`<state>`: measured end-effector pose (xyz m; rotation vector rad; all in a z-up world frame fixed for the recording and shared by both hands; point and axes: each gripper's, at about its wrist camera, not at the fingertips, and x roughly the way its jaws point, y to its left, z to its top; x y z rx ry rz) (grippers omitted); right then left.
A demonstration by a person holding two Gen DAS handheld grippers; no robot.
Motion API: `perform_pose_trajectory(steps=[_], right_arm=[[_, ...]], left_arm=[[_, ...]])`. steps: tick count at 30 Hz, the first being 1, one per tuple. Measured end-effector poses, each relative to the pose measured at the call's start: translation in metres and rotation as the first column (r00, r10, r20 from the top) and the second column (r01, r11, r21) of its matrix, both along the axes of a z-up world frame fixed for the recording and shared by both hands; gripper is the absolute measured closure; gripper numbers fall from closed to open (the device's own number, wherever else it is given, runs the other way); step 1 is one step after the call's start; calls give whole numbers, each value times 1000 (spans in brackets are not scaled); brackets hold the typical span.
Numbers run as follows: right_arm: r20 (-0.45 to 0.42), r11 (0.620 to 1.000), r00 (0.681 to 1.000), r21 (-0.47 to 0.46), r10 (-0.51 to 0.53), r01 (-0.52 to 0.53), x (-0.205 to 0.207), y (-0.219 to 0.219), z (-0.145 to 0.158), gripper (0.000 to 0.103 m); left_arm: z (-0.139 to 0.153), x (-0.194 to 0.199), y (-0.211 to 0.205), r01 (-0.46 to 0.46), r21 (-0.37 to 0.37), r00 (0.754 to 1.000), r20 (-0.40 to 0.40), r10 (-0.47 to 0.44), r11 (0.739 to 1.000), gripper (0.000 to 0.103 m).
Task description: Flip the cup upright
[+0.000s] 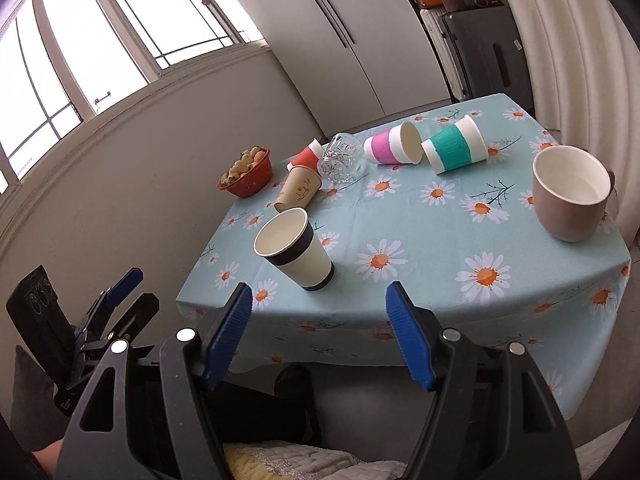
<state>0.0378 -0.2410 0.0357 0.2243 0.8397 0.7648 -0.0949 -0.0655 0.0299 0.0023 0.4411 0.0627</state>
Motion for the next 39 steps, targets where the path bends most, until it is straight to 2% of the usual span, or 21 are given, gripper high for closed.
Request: perform_pose_trajectory(steps=[4,9,11,14,18,25,28,34,39], right_arm=[[74,997,997,-71,-1,6,-20,8,2,33],[164,993,986,-115,13,6,-39,14,4,30],[174,992,985,-127,19,3,-41,15,4,28],[169,990,985,-142,20,4,-41,15,1,26],[160,988,987,-155,20,5,-39,16,-1,25],[199,985,980,-171,6,29,-46,18,-2,25],[197,985,980,-169,10,24,-46,19,-2,21],[197,984,980,-177,8,28,-45,21,-3,21],[208,981,978,-190,12,29,-47,23,-3,14]], left_arm=[[0,-14,14,12,-40,1000,-19,-12,999,6],[-10,-21,27,-8,-121,999,-50,1,993,6],[-12,-22,26,0,-137,998,-60,-8,991,7],[-14,-23,20,13,-126,999,-50,-19,992,7],[-18,-17,17,17,-112,997,-78,-25,994,7],[-21,-15,15,-7,-101,994,-106,-3,995,7],[-24,-14,12,-23,-77,993,-119,14,997,7],[-25,-13,11,-22,-84,992,-125,12,996,6],[-26,-14,10,-25,-77,991,-133,15,997,6]])
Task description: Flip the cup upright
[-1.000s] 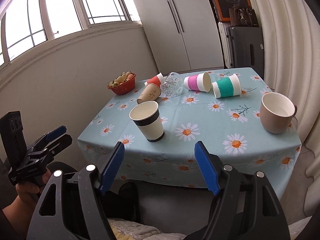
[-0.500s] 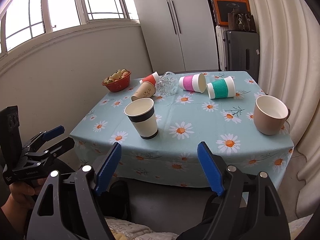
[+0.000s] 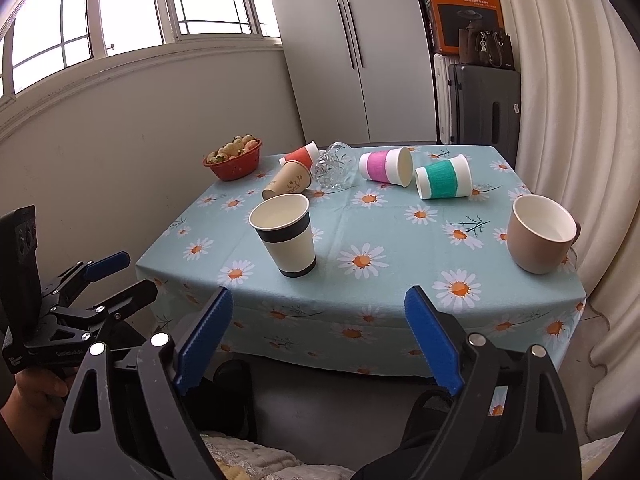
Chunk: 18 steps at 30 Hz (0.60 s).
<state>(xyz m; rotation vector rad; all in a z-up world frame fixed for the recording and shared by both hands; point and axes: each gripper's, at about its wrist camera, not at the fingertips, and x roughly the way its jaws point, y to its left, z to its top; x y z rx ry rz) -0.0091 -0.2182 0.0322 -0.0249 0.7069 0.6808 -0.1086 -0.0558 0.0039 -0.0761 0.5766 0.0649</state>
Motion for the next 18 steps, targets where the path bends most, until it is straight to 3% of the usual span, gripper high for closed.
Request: perform_pose_trajectory(steps=[5,18], right_arm=[[9,1000,1000,-9,-2,2,-1,2,-1,5],[10,999,1000,-28,-26,26,-1,0,-3,5]], left_arm=[[-1,1,1,-5,-8,1000,-6,5,1000,6],[-4,3,-4,-6,10,1000,-24,7,1000,6]])
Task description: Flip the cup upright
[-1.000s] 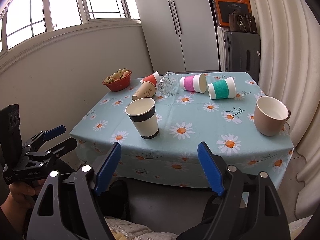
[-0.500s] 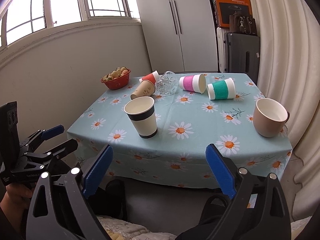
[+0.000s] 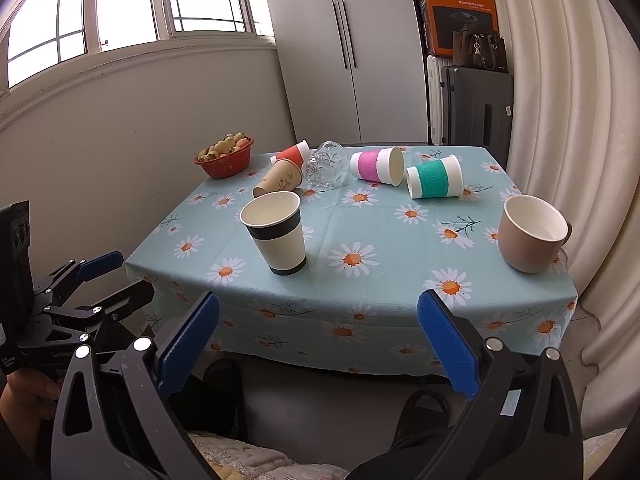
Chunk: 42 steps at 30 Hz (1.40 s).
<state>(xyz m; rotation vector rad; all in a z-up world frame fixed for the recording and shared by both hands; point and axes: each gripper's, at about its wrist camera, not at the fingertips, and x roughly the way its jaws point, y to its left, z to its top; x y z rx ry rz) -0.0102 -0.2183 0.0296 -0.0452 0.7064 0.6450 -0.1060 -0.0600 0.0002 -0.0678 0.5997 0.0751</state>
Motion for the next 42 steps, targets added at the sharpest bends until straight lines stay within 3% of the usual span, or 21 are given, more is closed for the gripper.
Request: perform_pose_trajectory(steps=[42], right_arm=[[16,999,1000,-31,-8,8,1,6,-3,5]], left_arm=[[-3,-2,-2,18,-25,1000,-9,-18,1000,6]])
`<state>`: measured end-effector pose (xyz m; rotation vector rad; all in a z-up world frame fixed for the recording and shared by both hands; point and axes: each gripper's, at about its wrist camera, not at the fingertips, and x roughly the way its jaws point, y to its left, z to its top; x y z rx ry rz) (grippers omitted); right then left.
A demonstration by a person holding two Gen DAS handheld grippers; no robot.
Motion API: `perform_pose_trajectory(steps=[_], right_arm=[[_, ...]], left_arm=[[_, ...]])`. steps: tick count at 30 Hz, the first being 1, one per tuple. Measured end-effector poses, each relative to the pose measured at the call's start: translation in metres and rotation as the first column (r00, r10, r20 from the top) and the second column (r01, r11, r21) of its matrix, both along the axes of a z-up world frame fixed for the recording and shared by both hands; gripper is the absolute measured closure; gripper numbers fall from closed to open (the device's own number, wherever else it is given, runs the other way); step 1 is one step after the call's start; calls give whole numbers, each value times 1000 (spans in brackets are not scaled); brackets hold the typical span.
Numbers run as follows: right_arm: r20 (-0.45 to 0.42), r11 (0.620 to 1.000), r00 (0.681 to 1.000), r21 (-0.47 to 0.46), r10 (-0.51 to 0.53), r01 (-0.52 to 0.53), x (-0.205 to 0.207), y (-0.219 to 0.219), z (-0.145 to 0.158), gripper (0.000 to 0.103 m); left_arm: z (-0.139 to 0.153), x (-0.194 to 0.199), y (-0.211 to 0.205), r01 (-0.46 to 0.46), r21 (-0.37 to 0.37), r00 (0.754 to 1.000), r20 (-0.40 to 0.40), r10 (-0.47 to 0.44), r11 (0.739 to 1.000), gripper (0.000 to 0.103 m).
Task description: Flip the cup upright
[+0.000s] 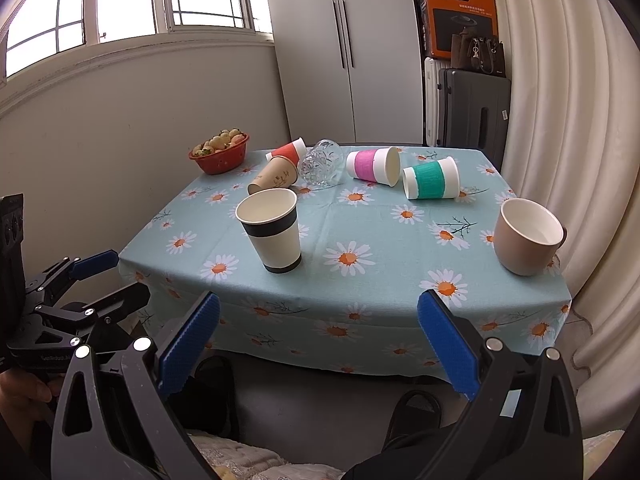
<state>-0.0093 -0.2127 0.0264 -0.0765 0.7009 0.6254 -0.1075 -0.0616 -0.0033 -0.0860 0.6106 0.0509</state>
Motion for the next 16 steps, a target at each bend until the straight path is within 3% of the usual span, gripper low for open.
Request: perform_pose_trajectory(steps=[16], right_arm=[[7,1000,1000,-4,5,-5,-3,1,1,5]], left_arm=[[1,0,0,6,-3,1000,-1,-6,1000,6]])
